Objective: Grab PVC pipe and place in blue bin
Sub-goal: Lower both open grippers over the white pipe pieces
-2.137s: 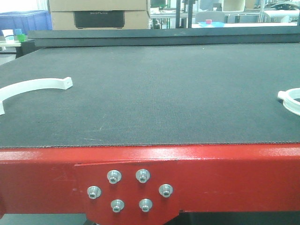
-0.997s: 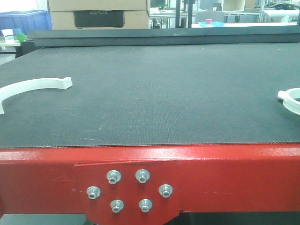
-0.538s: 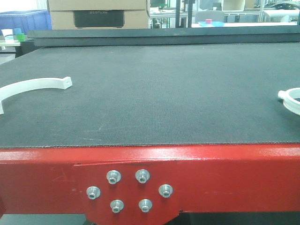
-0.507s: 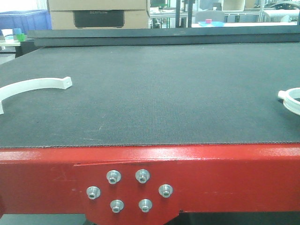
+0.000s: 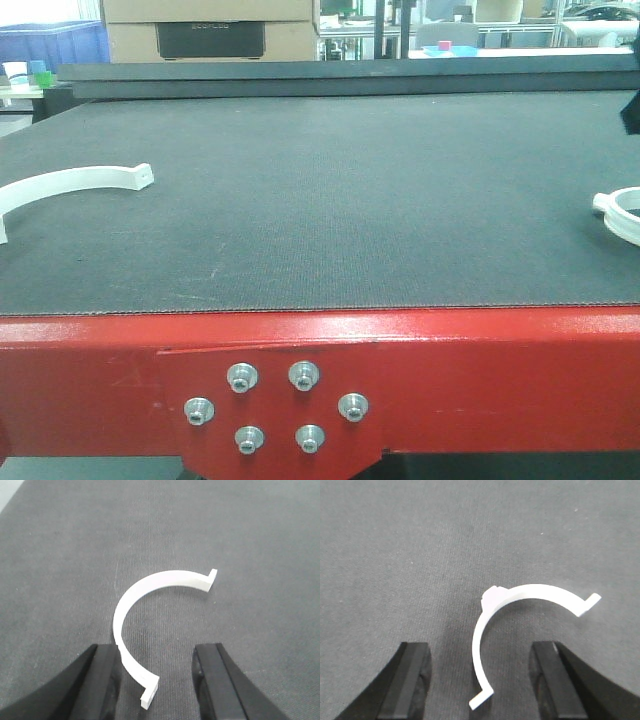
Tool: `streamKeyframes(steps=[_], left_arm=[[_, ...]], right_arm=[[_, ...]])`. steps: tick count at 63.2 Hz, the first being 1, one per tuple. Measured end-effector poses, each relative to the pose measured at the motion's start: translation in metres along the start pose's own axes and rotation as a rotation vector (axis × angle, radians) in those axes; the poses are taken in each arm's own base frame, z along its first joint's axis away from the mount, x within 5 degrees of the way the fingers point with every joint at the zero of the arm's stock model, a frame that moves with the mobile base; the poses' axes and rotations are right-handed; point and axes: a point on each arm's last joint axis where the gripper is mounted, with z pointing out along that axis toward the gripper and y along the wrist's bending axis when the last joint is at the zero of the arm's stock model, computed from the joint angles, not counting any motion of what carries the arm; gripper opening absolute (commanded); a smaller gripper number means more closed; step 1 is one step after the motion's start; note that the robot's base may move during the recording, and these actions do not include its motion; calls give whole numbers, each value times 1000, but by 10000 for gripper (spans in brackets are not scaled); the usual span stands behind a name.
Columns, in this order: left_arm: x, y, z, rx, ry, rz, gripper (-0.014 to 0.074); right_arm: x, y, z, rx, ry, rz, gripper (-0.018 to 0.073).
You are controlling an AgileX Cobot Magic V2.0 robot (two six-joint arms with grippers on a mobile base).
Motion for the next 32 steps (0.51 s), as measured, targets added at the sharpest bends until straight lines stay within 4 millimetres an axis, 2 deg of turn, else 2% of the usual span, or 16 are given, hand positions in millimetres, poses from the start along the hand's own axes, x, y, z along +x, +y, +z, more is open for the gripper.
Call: streamKeyframes(steps=[14, 32], left_arm=[[0, 0, 1, 0, -4, 0, 265], [-1, 0, 1, -1, -12, 0, 265]], right_arm=[[6, -3, 25, -7, 92, -14, 318], [14, -5, 41, -8, 155, -22, 318]])
